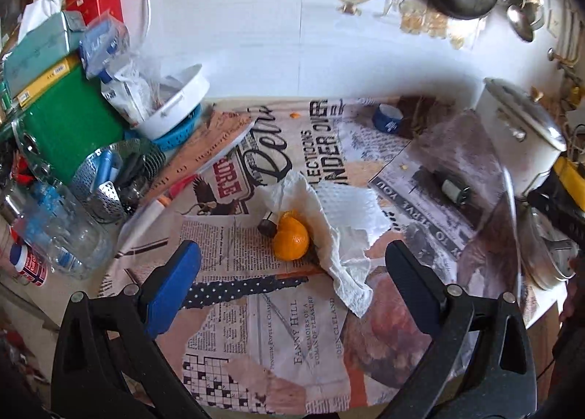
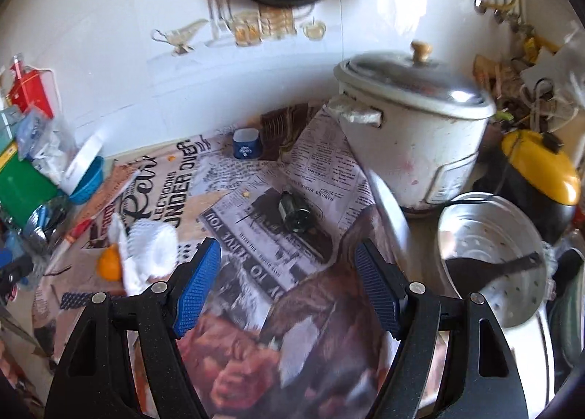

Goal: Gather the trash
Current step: 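Grasp the orange peel with the left tool while the right tool grasps the green glass jar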

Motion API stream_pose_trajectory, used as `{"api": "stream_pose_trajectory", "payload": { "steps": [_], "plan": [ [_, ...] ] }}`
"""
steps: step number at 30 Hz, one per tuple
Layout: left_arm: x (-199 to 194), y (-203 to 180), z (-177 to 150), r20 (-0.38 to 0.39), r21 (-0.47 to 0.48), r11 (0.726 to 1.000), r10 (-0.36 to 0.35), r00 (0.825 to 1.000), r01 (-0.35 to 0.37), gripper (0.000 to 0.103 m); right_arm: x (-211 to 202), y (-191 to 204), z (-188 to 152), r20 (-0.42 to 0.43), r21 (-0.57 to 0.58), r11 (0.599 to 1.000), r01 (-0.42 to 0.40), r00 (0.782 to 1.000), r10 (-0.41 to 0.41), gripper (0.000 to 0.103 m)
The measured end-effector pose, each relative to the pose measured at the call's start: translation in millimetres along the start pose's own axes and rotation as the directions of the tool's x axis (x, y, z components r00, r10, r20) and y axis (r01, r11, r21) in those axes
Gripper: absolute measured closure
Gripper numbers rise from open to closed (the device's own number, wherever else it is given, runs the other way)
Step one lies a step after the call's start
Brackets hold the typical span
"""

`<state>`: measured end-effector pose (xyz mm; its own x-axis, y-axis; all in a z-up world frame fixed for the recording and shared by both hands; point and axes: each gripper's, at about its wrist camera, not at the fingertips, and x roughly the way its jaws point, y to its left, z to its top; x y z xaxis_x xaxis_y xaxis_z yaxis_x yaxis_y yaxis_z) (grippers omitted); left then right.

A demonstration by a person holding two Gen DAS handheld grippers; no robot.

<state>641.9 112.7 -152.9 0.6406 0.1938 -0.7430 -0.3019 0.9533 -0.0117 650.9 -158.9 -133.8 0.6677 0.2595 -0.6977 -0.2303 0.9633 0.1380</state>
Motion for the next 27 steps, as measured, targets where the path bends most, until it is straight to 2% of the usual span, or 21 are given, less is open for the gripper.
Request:
{"api": "stream_pose_trajectory", "payload": {
  "steps": [4, 6, 9, 17, 19, 21, 23, 24, 27],
  "plan": [
    [32.1, -5.0, 0.4, -0.057, 0.011, 0.999, 0.054, 0.997, -0.054, 0.002, 56.5, -13.4, 17.2, -0.052, 0.026, 0.999, -0.046, 0.998, 0.047, 0.032],
    [45.0, -4.2, -0.1, -0.084, 0.005, 0.998, 0.063, 0.994, -0.062, 0.002, 86.2, -14.9, 22.8, -0.091, 0.024, 0.998, -0.056, 0.994, 0.058, 0.043],
    [62.6, -2.2, -2.3, -0.120, -0.002, 0.997, 0.077, 0.990, -0.077, 0.002, 118.9, -14.7, 26.1, -0.139, 0.012, 0.998, -0.065, 0.988, 0.066, 0.049],
    [101.5, -3.4, -9.2, -0.192, 0.004, 0.997, 0.070, 0.979, -0.071, 0.002, 156.3, -5.7, 18.0, -0.221, -0.015, 0.998, -0.057, 0.974, 0.052, 0.053],
    [109.4, -3.7, -10.1, -0.194, 0.011, 0.998, 0.070, 0.979, -0.069, 0.002, 158.6, -5.0, 13.2, -0.229, -0.017, 0.998, -0.053, 0.972, 0.048, 0.061],
    [117.7, -3.6, -9.9, -0.194, 0.013, 0.998, 0.064, 0.979, -0.062, 0.008, 157.2, -2.3, 8.6, -0.218, -0.013, 0.999, -0.047, 0.975, 0.043, 0.062],
    [127.0, -2.4, -9.0, -0.202, 0.012, 0.999, 0.053, 0.978, -0.052, 0.020, 153.8, -0.6, 7.3, -0.202, -0.012, 0.999, -0.040, 0.979, 0.037, 0.063],
    [130.9, -1.7, -8.6, -0.204, 0.005, 0.999, 0.050, 0.978, -0.050, 0.022, 147.8, 1.3, 6.0, -0.191, -0.006, 0.999, -0.041, 0.981, 0.039, 0.063],
    [143.5, 5.7, -7.8, -0.217, -0.056, 0.998, 0.004, 0.976, -0.016, 0.034, 134.1, 5.0, 5.9, -0.167, 0.021, 0.998, -0.058, 0.984, 0.061, 0.064]
  ]
}}
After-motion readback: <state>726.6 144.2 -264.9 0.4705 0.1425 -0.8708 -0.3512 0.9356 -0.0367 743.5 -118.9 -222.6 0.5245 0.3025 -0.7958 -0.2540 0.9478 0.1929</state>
